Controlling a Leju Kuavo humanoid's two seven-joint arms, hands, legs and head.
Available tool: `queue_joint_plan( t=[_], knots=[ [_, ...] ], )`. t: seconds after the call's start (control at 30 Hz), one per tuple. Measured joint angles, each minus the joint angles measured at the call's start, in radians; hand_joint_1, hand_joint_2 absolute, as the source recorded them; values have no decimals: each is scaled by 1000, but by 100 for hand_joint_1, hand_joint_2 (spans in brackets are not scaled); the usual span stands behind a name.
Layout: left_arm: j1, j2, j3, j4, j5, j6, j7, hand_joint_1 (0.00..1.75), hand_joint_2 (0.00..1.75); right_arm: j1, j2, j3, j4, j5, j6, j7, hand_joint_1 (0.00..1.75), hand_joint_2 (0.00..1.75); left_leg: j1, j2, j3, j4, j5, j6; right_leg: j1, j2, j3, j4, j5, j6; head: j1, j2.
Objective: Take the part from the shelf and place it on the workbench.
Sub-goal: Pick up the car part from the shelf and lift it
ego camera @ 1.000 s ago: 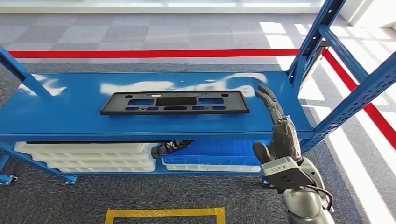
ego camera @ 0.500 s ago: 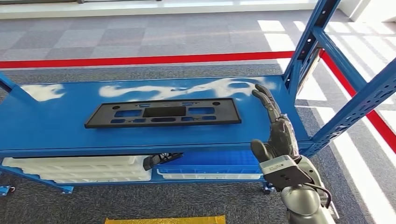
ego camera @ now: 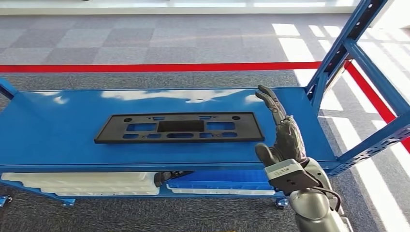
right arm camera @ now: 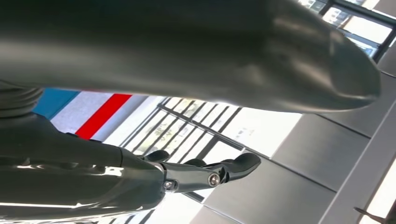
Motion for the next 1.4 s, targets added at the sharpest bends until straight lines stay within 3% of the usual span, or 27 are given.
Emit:
queue_joint_plan(
  t=[0.03, 0.17, 0.23, 0.3, 0.37, 0.4, 0.43, 0.5, 0.53, 0.63, 0.7, 0.77, 0.83, 0.87, 0.9, 0.93, 1.0, 1.07, 1.13, 1.2, 1.4],
  knots=[
    [-1, 0, 0, 0, -1, 0, -1, 0, 0, -1, -2, 1, 2, -1, 1, -2, 0, 0, -1, -1, 2, 3, -7, -6, 1, 0, 11, -36, 15, -6, 0, 0],
    [-4, 2, 0, 0, -4, -2, -4, 0, 0, -4, -6, 6, 5, -24, 10, -3, 0, 0, -3, -1, 1, 10, -18, -18, 2, 2, 20, -59, 5, -32, -2, 0],
    [-5, 4, 0, 0, -8, -5, -6, 0, 0, -7, -7, 9, 5, -55, 23, -1, 0, 0, 0, 0, -20, 61, -51, -29, -3, -2, 27, -62, 2, -42, -2, 0],
    [-5, 5, 0, 0, -10, -7, -7, 0, 0, -9, -8, 10, 9, -93, 38, 0, 0, 87, 6, 0, -83, 184, -105, -40, -2, -6, 30, -62, -3, -49, -2, 0],
    [-3, 5, 0, 0, -11, -8, -8, 0, 0, -8, -10, 9, 14, -120, 48, -1, 0, 175, 8, 0, -140, 278, -125, -44, -1, -6, 33, -62, -6, -51, -2, 0],
    [-2, 5, 0, 0, -12, -8, -8, 0, 0, -8, -11, 9, 15, -128, 50, -2, 0, 175, 8, 0, -145, 274, -106, -42, 0, -5, 36, -62, -8, -52, -2, 0],
    [-2, 5, 0, 0, -12, -8, -8, 0, 0, -8, -12, 9, 15, -133, 51, -4, 0, 175, 7, 0, -130, 232, -69, -37, 1, -4, 41, -62, -11, -51, -2, 0],
    [-3, 6, 0, 0, -15, -8, -9, 0, 0, -8, -14, 9, 14, -138, 52, -9, 0, 175, 2, 0, -79, 105, 7, -19, 4, -3, 51, -63, -18, -49, -2, 0],
    [-3, 7, 0, 0, -16, -8, -9, 0, 0, -8, -16, 9, 14, -139, 52, -12, 0, 175, -2, 0, -60, 60, 27, -11, 4, -3, 54, -64, -20, -46, -2, 0],
    [-3, 9, 1, 0, -21, -8, -9, 0, 0, -7, -20, 9, 13, -139, 54, -17, 0, 175, -10, 1, -44, 26, 29, 5, 2, -4, 57, -71, -20, -31, -2, 0],
    [-3, 9, 1, 0, -22, -7, -9, 0, 0, -6, -25, 10, 13, -139, 55, -19, 0, 175, -5, 3, -31, -2, 31, 10, 3, -5, 55, -63, -29, -23, -2, 0],
    [-4, 9, 1, 0, -25, -8, -9, 0, 0, -5, -33, 11, 14, -140, 62, -24, 0, 175, 1, 6, -18, -26, 36, 14, 3, -3, 28, 3, -71, -17, -1, 0],
    [-4, 9, 1, 0, -29, -8, -9, 0, 0, -2, -43, 13, 19, -139, 70, -27, 0, 175, 2, 6, -15, -29, 36, 18, 1, -1, -29, 119, -121, -8, -1, 0],
    [-3, 9, 1, 0, -31, -8, -9, 0, 0, -1, -48, 14, 23, -136, 74, -28, 0, 175, 2, 6, -15, -29, 35, 18, -2, -1, -51, 158, -129, -1, -1, 0],
    [-3, 9, 1, 0, -32, -7, -8, 0, 0, -1, -52, 16, 27, -129, 78, -30, 0, 175, 4, 6, -14, -27, 34, 17, -6, -1, -57, 165, -118, 8, -1, 0],
    [-3, 9, 1, 0, -33, -7, -8, 0, 0, -2, -57, 19, 30, -119, 81, -31, 0, 175, 8, 5, -12, -25, 31, 14, -11, -2, -44, 133, -89, 18, -1, 0],
    [-3, 10, 1, 0, -36, -7, -7, 0, 0, -8, -65, 31, 39, -93, 88, -29, 0, 175, 14, 4, -14, -8, 18, 1, -21, -1, 10, 11, -27, 41, -1, 0],
    [-4, 13, 1, 0, -40, -6, -6, 0, 0, -19, -74, 53, 56, -74, 98, -16, 0, 175, 12, 1, -22, 15, 2, -12, -24, 4, 40, -57, -8, 28, -2, 0],
    [-4, 15, 1, 0, -44, -5, -7, 0, 0, -36, -84, 81, 84, -61, 111, -1, 0, 175, 7, 0, -26, 22, -1, -10, -23, 7, 39, -59, -13, 2, -3, 0],
    [-5, 15, 2, 0, -50, -5, -7, 0, 0, -62, -96, 114, 120, -40, 117, 13, 0, 175, 7, 0, -22, 16, 2, -6, -22, 7, 39, -60, -14, -1, -3, 0],
    [-7, 15, 2, 0, -77, -6, -4, 0, 0, -140, -136, 225, 242, 34, 101, 45, 0, 175, 7, -1, -18, 6, 7, -13, -20, 6, 40, -59, -15, -4, -3, 0]
  ],
)
